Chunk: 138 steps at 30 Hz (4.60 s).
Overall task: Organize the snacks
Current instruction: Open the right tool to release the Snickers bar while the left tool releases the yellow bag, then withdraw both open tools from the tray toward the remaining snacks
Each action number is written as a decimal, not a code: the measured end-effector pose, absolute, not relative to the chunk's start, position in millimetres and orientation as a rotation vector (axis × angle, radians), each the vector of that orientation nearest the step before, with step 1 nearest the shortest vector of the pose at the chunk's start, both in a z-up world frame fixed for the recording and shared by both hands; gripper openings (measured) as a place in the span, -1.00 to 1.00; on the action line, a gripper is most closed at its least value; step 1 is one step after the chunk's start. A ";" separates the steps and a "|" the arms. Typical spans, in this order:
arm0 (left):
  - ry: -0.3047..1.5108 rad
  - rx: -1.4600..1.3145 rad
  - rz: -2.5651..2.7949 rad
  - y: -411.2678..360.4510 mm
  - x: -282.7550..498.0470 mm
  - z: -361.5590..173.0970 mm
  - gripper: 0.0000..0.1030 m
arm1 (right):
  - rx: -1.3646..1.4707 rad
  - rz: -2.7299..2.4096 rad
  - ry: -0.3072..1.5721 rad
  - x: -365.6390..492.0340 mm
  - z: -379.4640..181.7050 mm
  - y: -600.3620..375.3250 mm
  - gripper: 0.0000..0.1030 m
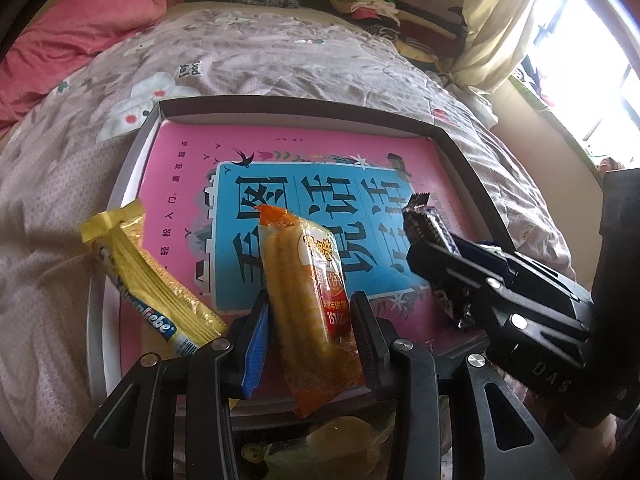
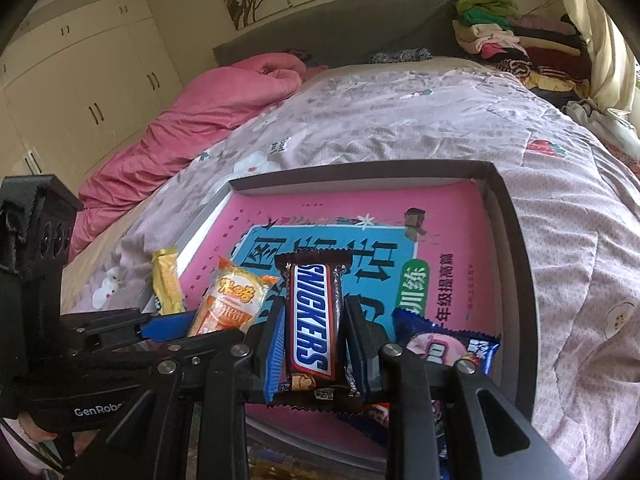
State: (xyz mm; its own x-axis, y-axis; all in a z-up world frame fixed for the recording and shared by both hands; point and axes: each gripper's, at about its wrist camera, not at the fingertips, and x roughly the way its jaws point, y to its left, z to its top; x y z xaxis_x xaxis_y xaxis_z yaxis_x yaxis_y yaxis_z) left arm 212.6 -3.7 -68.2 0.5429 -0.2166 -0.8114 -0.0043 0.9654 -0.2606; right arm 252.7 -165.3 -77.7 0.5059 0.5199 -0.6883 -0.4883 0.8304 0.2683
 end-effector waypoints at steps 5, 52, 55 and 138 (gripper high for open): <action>0.990 -0.243 -0.116 -0.7 213.0 -68.3 -0.22 | 0.023 0.615 0.864 250.7 -81.4 -160.7 -0.44; 0.955 -0.276 -0.160 1.2 199.5 -52.2 0.06 | 0.049 0.598 0.825 230.6 -67.0 -177.2 -0.42; 0.942 -0.275 -0.167 0.7 197.3 -46.9 0.14 | 0.044 0.590 0.811 228.8 -64.3 -178.0 -0.39; 0.759 -0.300 -0.111 63.0 122.3 16.6 0.58 | 0.122 0.469 0.591 168.8 -23.0 -219.2 0.87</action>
State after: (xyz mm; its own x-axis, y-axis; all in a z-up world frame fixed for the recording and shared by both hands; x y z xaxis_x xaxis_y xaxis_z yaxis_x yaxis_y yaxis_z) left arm 122.3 63.0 16.6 0.7219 -0.2066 -0.6605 -0.0085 0.9517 -0.3070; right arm 168.8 -219.2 -23.0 0.7285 0.4595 -0.5081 -0.3905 0.8879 0.2430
